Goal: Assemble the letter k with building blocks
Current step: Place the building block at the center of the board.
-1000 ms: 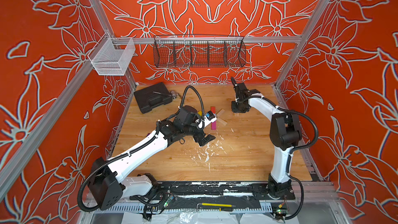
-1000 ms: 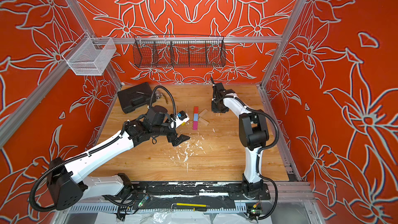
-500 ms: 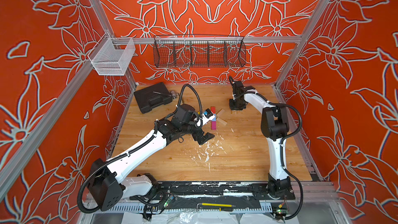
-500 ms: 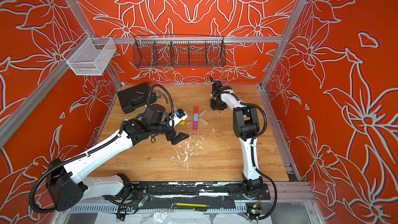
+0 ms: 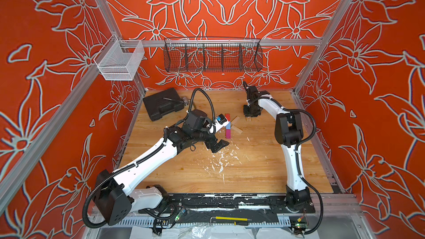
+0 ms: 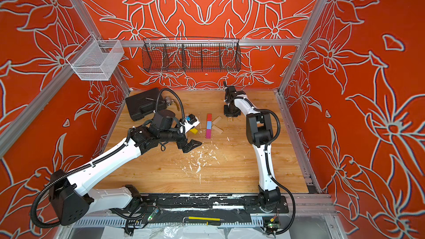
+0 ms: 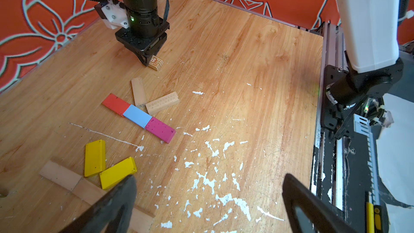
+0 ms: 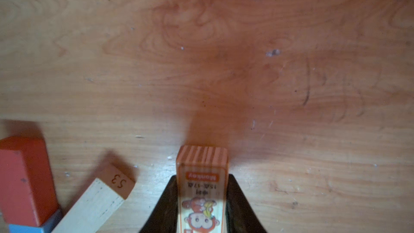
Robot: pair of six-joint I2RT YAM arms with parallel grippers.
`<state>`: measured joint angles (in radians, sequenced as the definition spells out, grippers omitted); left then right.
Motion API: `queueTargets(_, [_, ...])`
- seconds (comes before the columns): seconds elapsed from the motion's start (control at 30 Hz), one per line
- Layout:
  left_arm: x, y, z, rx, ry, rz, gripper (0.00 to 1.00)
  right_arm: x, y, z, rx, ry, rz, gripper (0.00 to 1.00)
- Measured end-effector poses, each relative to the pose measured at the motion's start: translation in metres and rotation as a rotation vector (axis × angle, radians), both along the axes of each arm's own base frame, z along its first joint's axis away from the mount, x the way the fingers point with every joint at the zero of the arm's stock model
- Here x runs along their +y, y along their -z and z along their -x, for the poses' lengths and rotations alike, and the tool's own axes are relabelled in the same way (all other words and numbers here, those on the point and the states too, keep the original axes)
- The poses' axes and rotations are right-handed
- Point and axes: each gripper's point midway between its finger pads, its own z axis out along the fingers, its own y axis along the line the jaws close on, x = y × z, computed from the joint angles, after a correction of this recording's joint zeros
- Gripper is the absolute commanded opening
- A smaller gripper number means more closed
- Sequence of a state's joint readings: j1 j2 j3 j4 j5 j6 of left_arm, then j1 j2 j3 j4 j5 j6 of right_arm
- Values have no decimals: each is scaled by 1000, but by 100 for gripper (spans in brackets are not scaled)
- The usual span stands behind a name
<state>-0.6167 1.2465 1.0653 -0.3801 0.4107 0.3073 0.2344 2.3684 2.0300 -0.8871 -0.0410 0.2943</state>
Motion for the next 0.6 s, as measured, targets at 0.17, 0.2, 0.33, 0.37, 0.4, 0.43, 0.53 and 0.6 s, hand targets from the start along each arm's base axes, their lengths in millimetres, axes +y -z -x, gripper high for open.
queueTargets(0.17, [0, 0, 0, 7, -2, 6, 99, -2, 5, 1, 13, 10, 0, 27])
queueTargets(0.2, [1, 0, 0, 9, -2, 8, 99, -2, 5, 1, 13, 10, 0, 29])
queueTargets(0.33, [1, -1, -1, 14, -7, 11, 99, -3, 5, 1, 14, 13, 0, 37])
queueTargets(0.37, [1, -1, -1, 14, -7, 12, 99, -3, 5, 1, 15, 14, 0, 38])
queueTargets(0.4, [2, -1, -1, 14, -7, 12, 99, -3, 5, 1, 16, 16, 0, 40])
queueTargets(0.43, [2, -1, -1, 14, -7, 12, 99, -3, 6, 2, 19, 16, 0, 41])
queueTargets(0.53, [2, -1, -1, 15, -7, 12, 99, -3, 6, 2, 21, 22, -2, 46])
queueTargets(0.6, [2, -1, -1, 15, -8, 12, 99, -3, 6, 2, 21, 26, -4, 50])
